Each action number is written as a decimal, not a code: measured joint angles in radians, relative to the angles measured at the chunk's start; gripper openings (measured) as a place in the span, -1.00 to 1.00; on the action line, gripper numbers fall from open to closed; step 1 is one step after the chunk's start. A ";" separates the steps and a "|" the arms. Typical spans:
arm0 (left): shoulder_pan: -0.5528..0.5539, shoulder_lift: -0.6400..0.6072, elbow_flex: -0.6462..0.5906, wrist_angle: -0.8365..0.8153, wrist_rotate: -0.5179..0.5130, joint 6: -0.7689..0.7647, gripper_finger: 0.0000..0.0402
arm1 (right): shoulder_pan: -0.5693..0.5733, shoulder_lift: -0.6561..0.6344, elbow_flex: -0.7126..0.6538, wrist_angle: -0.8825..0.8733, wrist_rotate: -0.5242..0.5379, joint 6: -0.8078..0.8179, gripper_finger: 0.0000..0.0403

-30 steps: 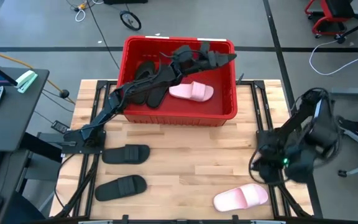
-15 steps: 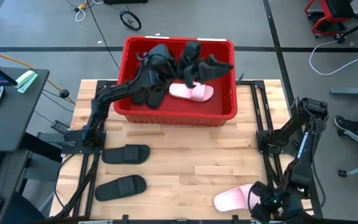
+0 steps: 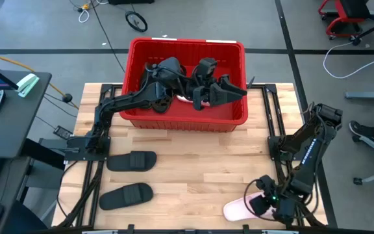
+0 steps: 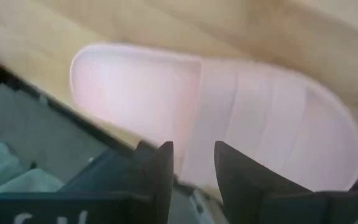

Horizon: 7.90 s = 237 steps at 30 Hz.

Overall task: Pick and place slides into bin
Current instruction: Put the pink slide into the red bin

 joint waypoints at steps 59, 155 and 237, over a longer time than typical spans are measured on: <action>-0.061 0.000 0.000 0.003 -0.002 -0.008 -0.14 | -0.359 0.015 -0.230 0.489 -0.208 -0.454 -0.39; -0.174 0.001 0.000 0.003 -0.125 0.023 -0.15 | -0.268 -0.021 -0.413 0.877 -0.082 -0.445 -0.39; -0.172 0.001 -0.001 0.003 -0.125 0.017 -0.14 | -0.343 0.092 -0.396 1.025 -0.080 -0.748 0.04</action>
